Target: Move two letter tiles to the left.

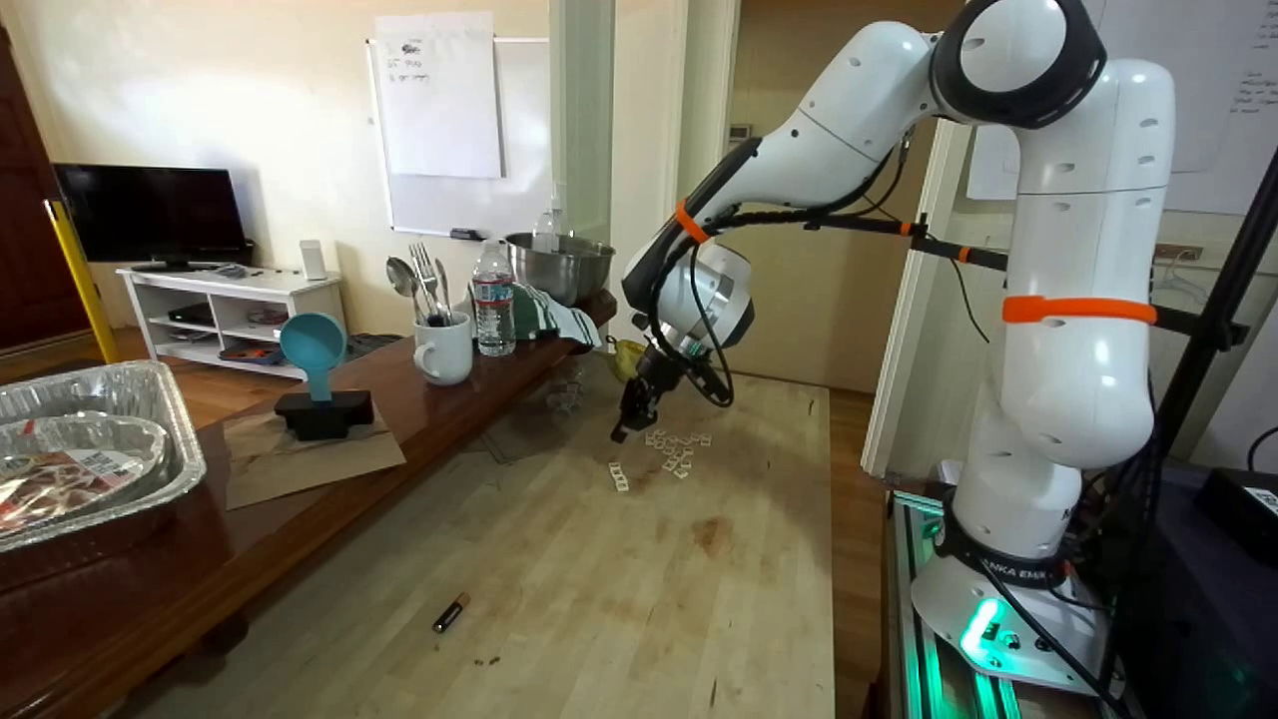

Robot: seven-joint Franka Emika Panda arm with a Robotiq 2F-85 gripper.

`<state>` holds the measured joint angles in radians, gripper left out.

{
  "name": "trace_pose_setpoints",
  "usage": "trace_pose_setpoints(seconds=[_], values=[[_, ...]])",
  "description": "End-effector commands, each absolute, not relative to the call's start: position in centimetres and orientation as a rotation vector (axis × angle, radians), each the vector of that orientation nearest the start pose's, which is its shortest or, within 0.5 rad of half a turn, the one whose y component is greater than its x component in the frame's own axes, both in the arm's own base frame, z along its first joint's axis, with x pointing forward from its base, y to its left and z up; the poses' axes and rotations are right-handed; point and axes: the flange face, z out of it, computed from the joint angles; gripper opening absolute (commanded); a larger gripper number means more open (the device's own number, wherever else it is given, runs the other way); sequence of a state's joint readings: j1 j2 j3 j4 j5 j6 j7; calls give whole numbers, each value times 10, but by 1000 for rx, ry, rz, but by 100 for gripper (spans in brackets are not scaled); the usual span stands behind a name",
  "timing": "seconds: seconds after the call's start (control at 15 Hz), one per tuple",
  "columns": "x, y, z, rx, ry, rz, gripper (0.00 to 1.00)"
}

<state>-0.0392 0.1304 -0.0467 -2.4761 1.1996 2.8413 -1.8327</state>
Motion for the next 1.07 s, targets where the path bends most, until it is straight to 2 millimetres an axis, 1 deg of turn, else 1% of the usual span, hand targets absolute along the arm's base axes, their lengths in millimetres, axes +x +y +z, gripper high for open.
trace_pose_setpoints(seconds=[0.0,0.2,0.47,0.73,1.0], values=[[443,-97,253,-2841,-908,-712,0],[428,-104,251,-2874,-898,-668,0],[411,-115,241,-2918,-860,-600,0],[406,-125,232,-2943,-820,-562,0],[404,-133,229,-2970,-803,-540,0]])
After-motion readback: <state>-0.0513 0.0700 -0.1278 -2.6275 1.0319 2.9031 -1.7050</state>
